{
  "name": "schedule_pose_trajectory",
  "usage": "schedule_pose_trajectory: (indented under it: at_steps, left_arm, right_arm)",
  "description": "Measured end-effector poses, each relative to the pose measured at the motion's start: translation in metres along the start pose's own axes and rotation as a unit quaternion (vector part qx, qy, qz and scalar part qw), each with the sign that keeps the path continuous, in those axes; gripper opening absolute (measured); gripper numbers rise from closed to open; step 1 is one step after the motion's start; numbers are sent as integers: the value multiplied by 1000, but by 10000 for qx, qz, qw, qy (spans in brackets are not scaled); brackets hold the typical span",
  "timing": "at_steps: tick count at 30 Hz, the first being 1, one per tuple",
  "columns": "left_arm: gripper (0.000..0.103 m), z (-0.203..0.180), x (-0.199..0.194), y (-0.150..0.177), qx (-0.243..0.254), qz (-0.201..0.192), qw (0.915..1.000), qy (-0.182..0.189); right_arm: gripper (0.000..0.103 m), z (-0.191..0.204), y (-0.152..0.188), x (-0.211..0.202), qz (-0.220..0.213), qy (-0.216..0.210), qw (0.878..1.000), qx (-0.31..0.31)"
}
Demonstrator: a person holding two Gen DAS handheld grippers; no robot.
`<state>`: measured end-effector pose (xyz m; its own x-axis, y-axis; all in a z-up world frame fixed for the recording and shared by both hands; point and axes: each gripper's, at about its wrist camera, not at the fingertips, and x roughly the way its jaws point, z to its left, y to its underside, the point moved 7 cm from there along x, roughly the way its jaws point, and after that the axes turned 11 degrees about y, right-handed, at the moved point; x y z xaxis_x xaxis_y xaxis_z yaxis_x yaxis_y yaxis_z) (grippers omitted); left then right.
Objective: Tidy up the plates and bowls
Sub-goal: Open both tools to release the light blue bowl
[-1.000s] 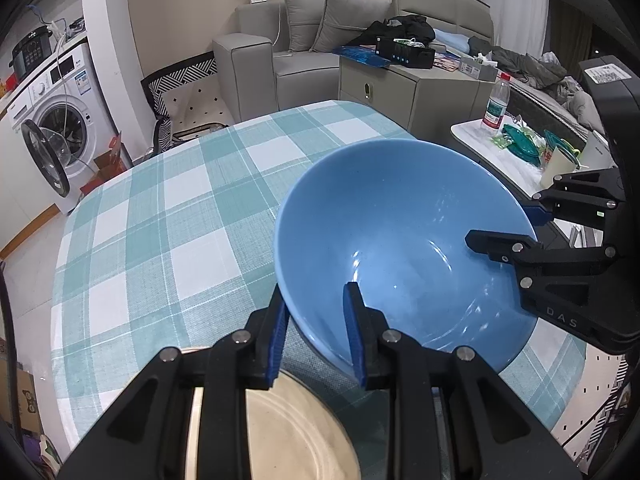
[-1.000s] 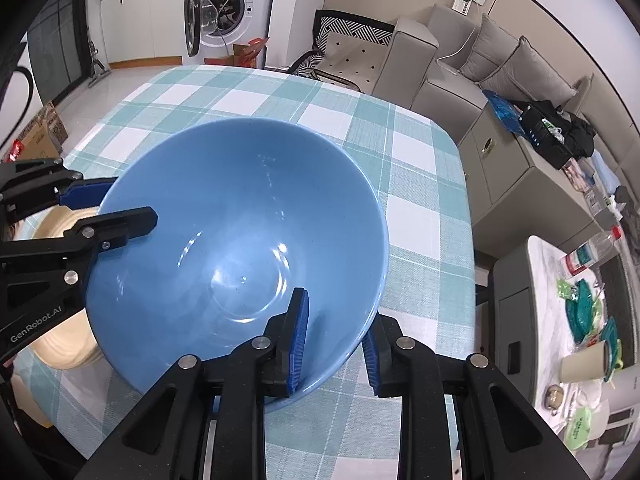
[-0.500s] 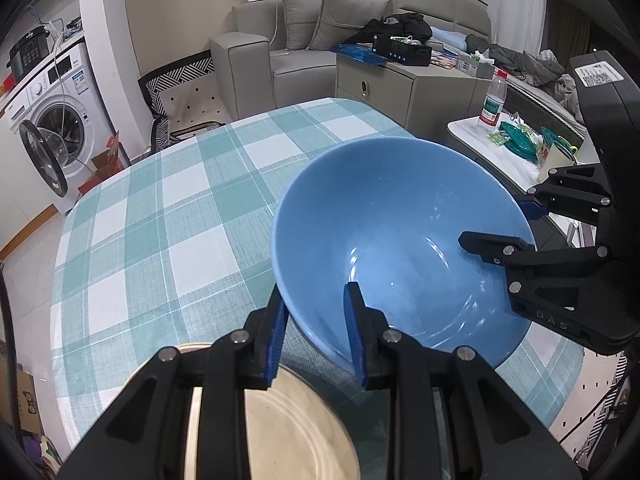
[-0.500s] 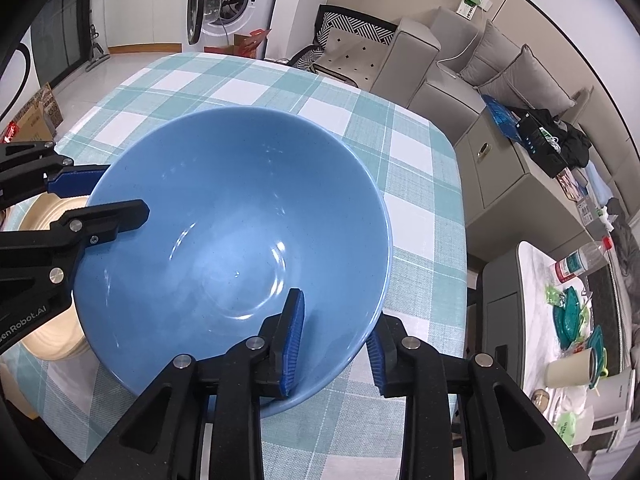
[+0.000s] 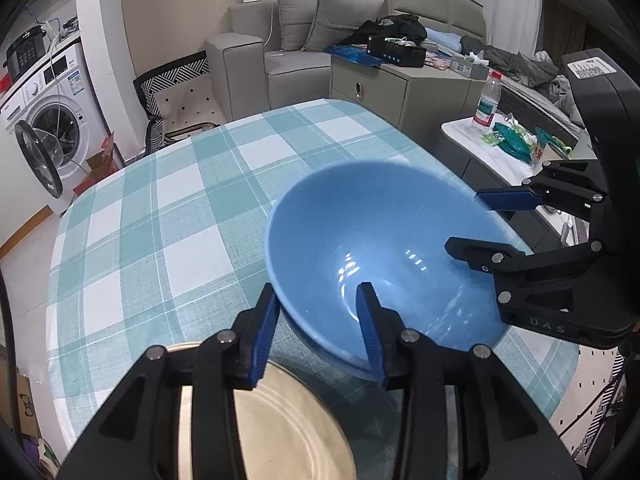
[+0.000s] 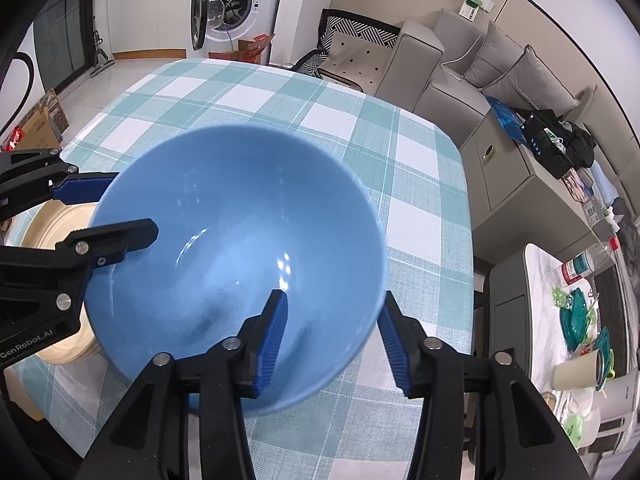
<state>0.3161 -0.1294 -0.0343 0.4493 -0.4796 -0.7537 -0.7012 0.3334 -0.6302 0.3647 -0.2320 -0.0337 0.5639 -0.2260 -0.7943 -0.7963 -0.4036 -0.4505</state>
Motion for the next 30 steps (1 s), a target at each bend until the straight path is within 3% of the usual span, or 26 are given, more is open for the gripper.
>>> schedule_pose_trajectory:
  at_steps: [4, 16, 20, 24, 25, 27, 30]
  left_arm:
    - [51, -2, -4, -2, 73, -62, 10000, 10]
    - [55, 6, -3, -2, -110, -55, 9999, 31]
    - [78, 9, -5, -1, -241, -153, 9995, 128]
    - [78, 13, -7, 0, -309, -195, 9992, 160]
    - [81, 13, -8, 0, -315, -192, 9992, 157]
    - [101, 14, -8, 0, -343, -204, 9991, 156]
    - [103, 18, -11, 0, -423, -300, 9985, 171]
  right_arm:
    - [53, -2, -1, -3, -54, -35, 10000, 27]
    - [83, -9, -2, -8, -182, -304, 9987, 356]
    - [91, -14, 1, -10, -276, -743, 9942, 726]
    - [99, -22, 4, -10, -365, -893, 9896, 1065]
    - [99, -24, 6, -10, -385, -909, 9888, 1123]
    - [102, -25, 9, -10, -392, -1002, 9870, 1192]
    - [102, -27, 14, -11, -437, -1144, 9845, 1252]
